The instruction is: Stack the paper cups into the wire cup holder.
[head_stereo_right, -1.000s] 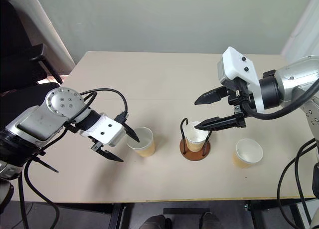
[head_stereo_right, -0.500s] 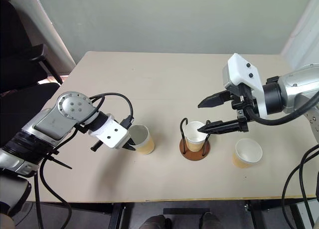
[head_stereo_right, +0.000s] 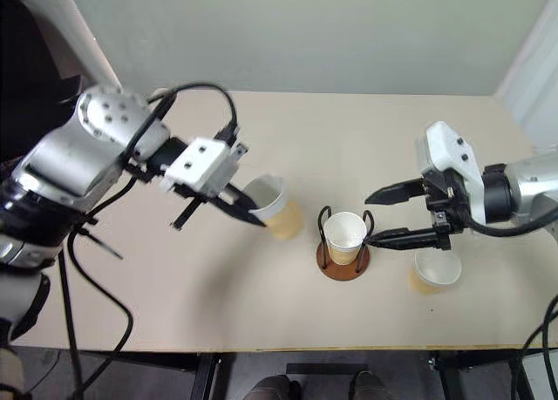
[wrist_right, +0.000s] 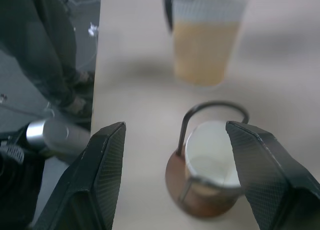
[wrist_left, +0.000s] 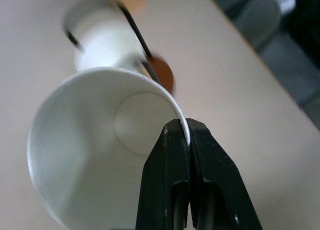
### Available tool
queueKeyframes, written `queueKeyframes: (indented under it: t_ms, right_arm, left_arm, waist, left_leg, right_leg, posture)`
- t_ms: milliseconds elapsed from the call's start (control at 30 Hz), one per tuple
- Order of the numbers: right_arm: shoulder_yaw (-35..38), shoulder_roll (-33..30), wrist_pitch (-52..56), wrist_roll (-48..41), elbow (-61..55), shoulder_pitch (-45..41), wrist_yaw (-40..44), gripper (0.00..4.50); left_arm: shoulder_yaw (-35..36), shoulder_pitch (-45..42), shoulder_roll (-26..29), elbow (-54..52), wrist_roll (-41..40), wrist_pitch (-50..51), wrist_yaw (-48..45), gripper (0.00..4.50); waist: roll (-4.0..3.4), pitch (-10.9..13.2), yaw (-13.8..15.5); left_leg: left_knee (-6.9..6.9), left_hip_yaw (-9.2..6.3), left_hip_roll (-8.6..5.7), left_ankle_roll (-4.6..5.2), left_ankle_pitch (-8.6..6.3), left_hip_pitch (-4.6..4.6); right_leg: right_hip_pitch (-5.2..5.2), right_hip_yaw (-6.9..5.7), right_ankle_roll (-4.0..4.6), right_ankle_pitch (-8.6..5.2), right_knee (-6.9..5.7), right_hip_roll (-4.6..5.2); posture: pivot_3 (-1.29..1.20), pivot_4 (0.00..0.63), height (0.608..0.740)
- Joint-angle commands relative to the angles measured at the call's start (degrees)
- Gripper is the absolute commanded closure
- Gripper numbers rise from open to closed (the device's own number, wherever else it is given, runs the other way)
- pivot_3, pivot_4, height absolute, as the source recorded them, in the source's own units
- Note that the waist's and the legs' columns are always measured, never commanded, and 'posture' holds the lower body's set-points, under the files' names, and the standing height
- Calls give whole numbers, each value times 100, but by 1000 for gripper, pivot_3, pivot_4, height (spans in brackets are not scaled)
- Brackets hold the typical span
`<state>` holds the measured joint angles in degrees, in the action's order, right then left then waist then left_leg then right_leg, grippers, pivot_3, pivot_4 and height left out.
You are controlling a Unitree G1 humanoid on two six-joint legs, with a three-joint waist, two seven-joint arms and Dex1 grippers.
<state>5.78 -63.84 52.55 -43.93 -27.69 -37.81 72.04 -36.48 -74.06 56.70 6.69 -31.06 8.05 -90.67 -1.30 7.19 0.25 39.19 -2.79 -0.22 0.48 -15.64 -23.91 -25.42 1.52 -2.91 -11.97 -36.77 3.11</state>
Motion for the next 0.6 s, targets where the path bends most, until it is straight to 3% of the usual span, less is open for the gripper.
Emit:
queueKeyframes:
  t_ms: [33, 400, 600]
  right_arm:
    - [305, -519, 73, -190, -243, 63, 234, 1192]
    - [807, -991, 195, -539, -566, 535, -62, 1192]
    - [1110, -1017, 371, -810, -746, 735, -348, 1192]
  left_arm:
    - [-179, -463, -168, 239, -201, -102, -183, 4456]
    - [-940, -1454, -1270, 1475, -473, -666, -183, 4456]
    - [-1453, -1579, -1834, 2229, -58, -1499, -183, 4456]
  waist:
    - [0, 0, -2]
    - [5, 3, 27]
    - [5, 3, 77]
  left_leg:
    - [-3, 2, 0, 0, 0, 1]
    - [6, 3, 0, 1, 0, -8]
    - [9, 4, -1, 5, -2, -13]
  right_leg:
    - [0, -1, -1, 0, 1, -1]
    - [4, 2, -27, 14, 13, 1]
    - [12, 2, -42, 23, 37, -1]
  posture:
    - [0, 150, 740]
    - [0, 150, 740]
    - [0, 150, 740]
